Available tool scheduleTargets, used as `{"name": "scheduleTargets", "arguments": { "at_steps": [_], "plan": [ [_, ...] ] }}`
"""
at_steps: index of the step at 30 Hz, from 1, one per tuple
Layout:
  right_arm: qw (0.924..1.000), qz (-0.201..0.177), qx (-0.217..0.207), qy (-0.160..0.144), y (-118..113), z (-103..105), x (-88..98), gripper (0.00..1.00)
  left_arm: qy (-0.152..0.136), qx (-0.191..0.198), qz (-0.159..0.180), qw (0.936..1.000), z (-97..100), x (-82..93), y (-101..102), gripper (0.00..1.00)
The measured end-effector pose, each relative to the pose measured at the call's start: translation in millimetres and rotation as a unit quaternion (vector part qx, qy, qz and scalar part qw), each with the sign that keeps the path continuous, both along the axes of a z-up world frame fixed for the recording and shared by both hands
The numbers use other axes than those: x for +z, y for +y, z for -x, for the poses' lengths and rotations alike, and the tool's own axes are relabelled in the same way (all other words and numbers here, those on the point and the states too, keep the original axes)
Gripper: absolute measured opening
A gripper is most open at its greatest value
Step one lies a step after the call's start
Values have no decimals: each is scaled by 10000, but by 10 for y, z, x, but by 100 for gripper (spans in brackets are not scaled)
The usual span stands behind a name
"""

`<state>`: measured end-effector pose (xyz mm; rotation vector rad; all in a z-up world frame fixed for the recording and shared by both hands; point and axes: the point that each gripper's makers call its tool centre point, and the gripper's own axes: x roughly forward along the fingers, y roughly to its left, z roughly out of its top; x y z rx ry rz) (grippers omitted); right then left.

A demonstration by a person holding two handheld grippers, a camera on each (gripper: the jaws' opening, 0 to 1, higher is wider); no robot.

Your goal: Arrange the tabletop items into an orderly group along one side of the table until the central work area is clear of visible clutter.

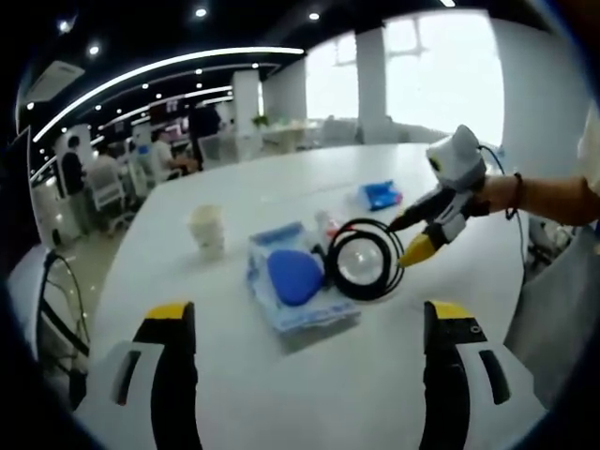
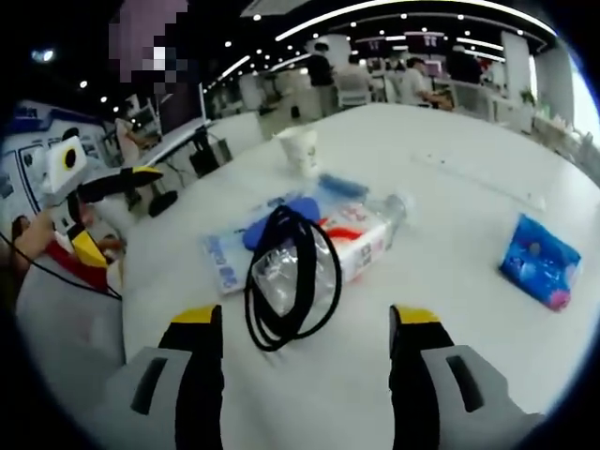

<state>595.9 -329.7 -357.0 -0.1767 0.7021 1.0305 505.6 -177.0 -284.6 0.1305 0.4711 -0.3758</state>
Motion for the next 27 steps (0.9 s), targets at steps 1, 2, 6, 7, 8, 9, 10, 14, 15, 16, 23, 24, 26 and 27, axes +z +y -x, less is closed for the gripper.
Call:
{"name": "scheduleTargets", "arguments": {
  "at_steps": [1,2,6,7,8,9,10,14,15,16,23,24,26,27],
  "plan": [
    [10000,6,23,13,11,5,-13,69,6,-1,-6,10000,0,-2,1,98],
    [10000,2,36,27,18,10,-19,67,12,-5,-12,10000,1,-5,1,98],
    [10000,-4,90,34,50,21,-37,58,36,-11,-53,10000,7,-19,12,98],
    [9999,13,104,32,57,21,-46,55,30,-8,-49,10000,6,-16,14,98],
    [9999,28,122,46,64,25,-56,54,21,-5,-38,10000,4,-13,16,98],
    [9999,34,123,51,68,23,-64,53,20,-3,-31,10000,4,-11,17,98],
    [9999,49,139,58,72,23,-75,51,18,-2,-31,10000,3,-11,18,98],
    [9999,88,93,102,63,18,-102,43,-11,1,12,10000,4,4,14,98],
    [9999,130,15,112,49,1,-117,41,-13,3,13,10000,3,6,14,98],
    [9998,147,13,107,47,-5,-124,38,-18,3,4,10000,2,7,15,98],
    [9994,163,-83,279,37,-6,-166,24,-7,5,32,10000,6,9,12,98],
    [9994,173,-81,285,33,-7,-168,24,-8,17,33,10000,5,11,18,98],
    [9992,158,-132,334,28,-13,-166,23,5,24,-6,10000,5,5,27,98],
    [9992,158,-132,351,27,-14,-167,21,6,23,-12,10000,4,4,26,98]
  ]
}}
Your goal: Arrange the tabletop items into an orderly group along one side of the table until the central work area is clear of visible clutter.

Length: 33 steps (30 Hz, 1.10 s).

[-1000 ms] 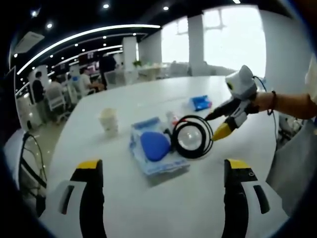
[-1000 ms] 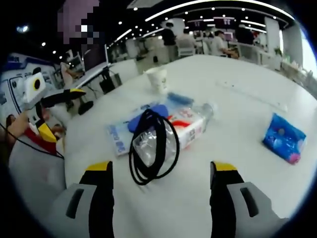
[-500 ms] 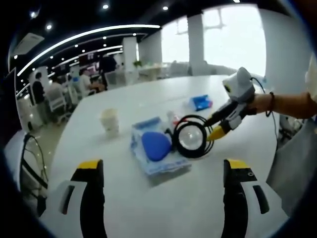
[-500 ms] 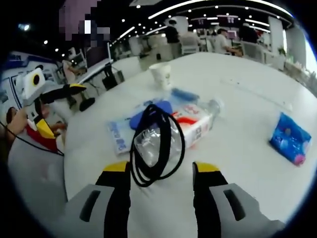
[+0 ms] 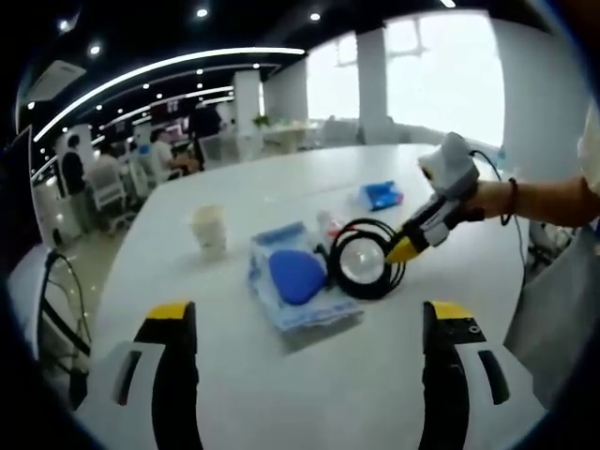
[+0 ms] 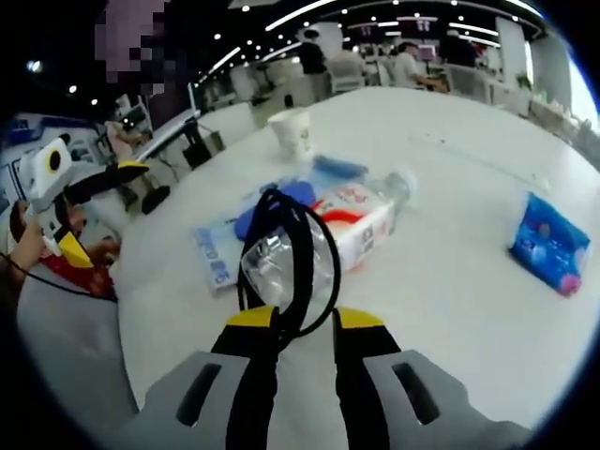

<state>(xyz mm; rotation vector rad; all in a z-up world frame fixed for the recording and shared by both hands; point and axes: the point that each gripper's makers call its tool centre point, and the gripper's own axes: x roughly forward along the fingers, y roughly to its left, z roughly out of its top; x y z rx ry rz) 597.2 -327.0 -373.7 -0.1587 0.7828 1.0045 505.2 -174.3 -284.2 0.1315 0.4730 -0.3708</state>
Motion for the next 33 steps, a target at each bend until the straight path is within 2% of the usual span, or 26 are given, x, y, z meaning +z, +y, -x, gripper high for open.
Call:
{"name": "scheduleTargets", "arguments": {
  "at_steps": [6,10,16,28,33],
  "plan": [
    [9998,-51,-167,106,-33,-32,24,10,-62,3,65,10000,-9,34,-13,97],
    [9995,-53,-282,114,-53,-54,50,7,-60,0,53,10000,-9,32,-10,96],
    [9985,-86,-434,324,-67,-52,61,6,-86,-3,65,9999,-7,44,-13,96],
    [9974,-87,-409,595,-74,7,97,5,-107,28,22,9999,-1,49,4,96],
    [9978,-93,-318,566,-79,42,161,5,-118,9,41,9999,-8,53,-9,96]
  ]
}}
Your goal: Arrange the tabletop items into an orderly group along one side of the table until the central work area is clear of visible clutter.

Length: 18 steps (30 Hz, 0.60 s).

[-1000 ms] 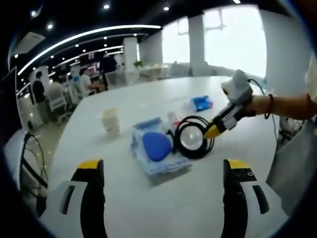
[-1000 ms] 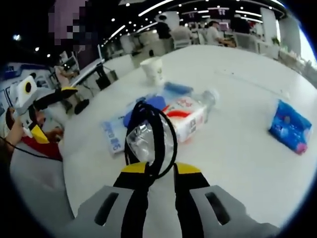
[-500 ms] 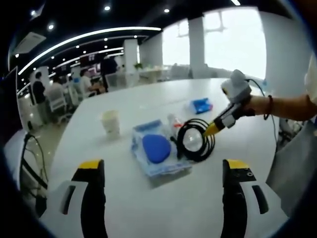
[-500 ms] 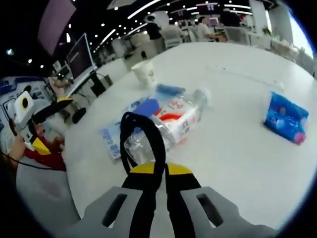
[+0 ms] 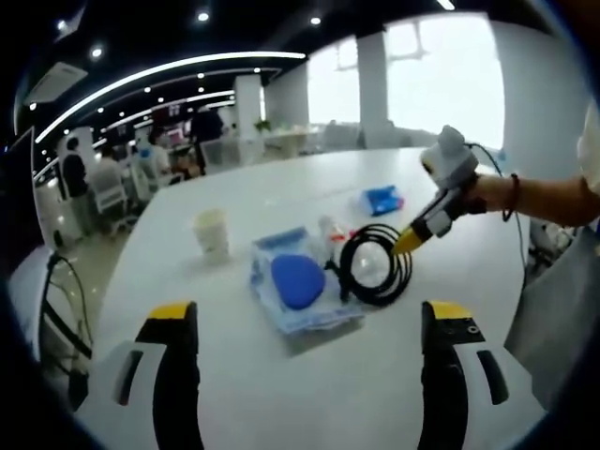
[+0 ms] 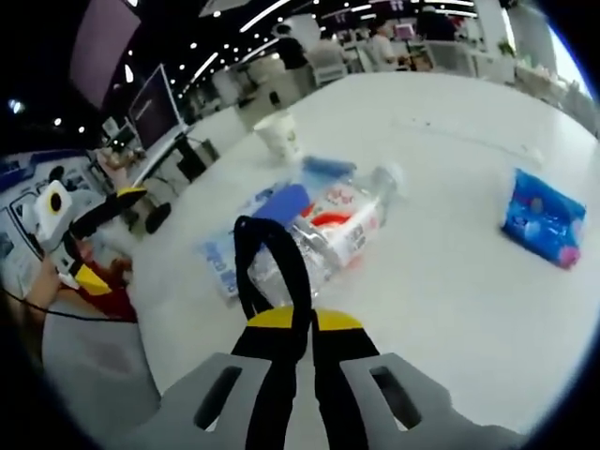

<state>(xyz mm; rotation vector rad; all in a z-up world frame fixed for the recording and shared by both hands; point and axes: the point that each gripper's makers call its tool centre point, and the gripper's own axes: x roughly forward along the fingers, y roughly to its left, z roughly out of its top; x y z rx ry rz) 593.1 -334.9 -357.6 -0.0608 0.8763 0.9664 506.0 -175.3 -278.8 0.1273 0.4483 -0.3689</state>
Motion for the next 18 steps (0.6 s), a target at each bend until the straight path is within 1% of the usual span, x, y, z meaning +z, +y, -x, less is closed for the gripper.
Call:
{"name": "scheduleTargets", "arguments": {
  "at_steps": [6,10,18],
  "plan": [
    [9999,41,85,-110,-14,31,83,4,-4,-2,-12,10000,8,0,1,96],
    [9999,1,113,-117,-25,51,156,4,-26,-11,-5,10000,8,12,-6,96],
    [9995,-49,132,-273,-40,63,304,4,-7,-13,-24,10000,11,0,-2,96]
  ]
}}
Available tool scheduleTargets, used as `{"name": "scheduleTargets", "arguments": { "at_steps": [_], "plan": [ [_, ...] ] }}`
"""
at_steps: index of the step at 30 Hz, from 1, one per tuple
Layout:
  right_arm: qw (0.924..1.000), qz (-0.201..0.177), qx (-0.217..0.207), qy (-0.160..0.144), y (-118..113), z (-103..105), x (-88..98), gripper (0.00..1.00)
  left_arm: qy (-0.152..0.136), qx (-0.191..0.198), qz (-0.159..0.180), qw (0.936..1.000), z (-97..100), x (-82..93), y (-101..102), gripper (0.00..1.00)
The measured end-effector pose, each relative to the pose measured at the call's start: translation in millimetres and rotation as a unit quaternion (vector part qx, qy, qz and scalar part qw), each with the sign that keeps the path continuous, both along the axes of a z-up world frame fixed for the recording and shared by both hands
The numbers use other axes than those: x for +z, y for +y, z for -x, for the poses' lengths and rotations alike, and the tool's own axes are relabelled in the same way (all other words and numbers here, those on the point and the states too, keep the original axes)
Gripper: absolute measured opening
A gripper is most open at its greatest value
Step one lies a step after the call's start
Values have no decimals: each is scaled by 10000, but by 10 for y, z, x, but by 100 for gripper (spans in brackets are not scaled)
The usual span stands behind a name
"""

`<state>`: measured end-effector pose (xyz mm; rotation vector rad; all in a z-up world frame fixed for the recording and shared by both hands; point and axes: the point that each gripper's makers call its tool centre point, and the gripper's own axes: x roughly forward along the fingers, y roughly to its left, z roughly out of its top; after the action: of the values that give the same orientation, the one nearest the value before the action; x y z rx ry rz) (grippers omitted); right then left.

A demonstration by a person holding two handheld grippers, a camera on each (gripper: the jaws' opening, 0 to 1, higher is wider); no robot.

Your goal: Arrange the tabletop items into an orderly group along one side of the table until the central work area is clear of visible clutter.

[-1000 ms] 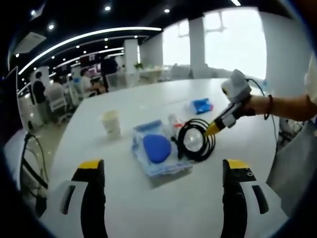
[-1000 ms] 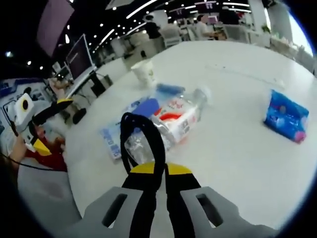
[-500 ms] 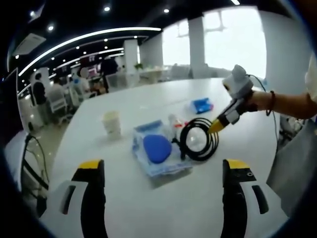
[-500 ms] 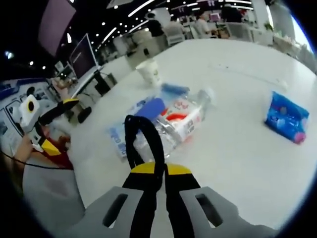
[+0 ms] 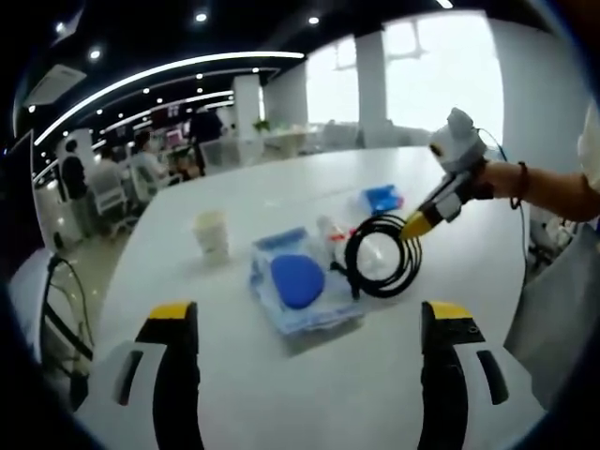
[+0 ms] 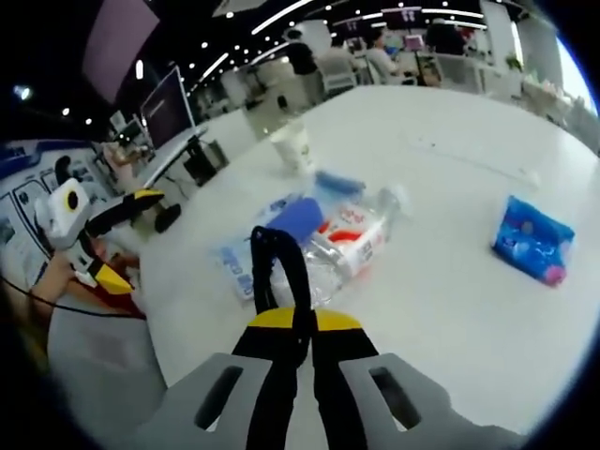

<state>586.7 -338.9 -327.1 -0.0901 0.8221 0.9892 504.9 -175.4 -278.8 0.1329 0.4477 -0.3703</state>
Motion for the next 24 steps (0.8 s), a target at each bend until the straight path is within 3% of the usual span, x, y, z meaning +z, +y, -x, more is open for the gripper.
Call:
{"name": "scheduleTargets", "arguments": {
  "at_steps": [24],
  "plan": [
    [9993,46,209,-308,-121,118,316,3,-28,-24,-50,10000,-3,19,-14,96]
  ]
}}
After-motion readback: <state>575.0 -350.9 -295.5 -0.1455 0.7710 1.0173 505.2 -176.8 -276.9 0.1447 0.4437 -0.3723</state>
